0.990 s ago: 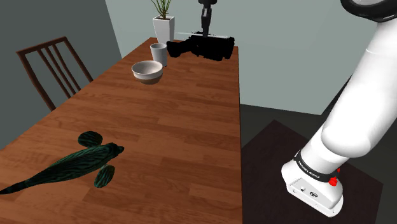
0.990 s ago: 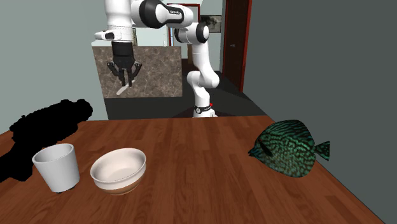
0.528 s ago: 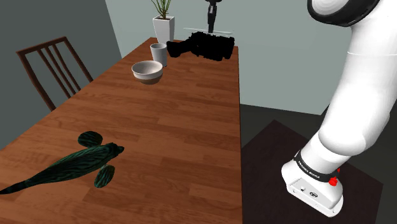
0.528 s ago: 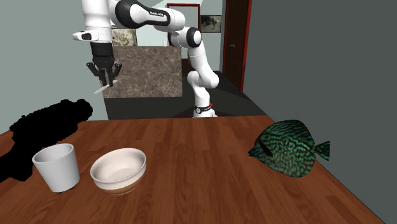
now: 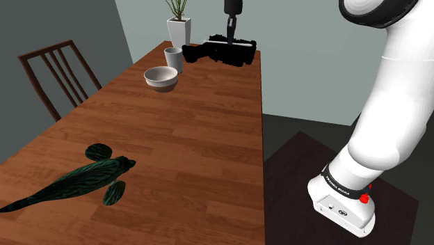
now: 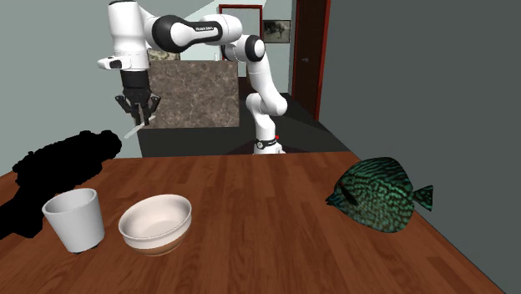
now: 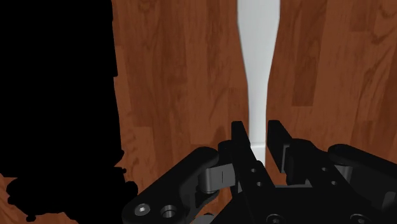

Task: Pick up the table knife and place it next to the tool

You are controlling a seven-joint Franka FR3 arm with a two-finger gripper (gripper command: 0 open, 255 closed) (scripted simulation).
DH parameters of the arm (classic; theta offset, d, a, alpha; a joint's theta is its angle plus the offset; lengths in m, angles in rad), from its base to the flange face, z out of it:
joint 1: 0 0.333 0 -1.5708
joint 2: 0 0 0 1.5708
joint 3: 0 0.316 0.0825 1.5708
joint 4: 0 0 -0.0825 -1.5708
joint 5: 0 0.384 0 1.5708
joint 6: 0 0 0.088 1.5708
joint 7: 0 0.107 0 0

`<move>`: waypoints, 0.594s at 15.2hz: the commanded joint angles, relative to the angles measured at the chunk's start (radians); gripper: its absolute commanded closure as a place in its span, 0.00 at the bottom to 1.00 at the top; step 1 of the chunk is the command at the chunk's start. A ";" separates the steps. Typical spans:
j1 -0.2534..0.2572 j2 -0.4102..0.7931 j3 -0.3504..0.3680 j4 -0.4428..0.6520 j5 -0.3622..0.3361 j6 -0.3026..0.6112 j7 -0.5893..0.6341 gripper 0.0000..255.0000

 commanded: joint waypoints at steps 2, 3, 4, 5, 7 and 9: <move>0.001 -0.003 0.000 -0.044 0.000 0.041 0.002 1.00; 0.000 -0.004 0.000 -0.059 0.000 0.055 0.003 1.00; 0.000 -0.005 0.000 -0.073 0.000 0.069 0.003 1.00; 0.000 -0.006 0.000 -0.088 -0.001 0.082 0.004 1.00; 0.000 -0.006 0.000 -0.115 -0.001 0.109 0.005 1.00; 0.000 -0.005 0.000 -0.140 -0.001 0.136 0.005 1.00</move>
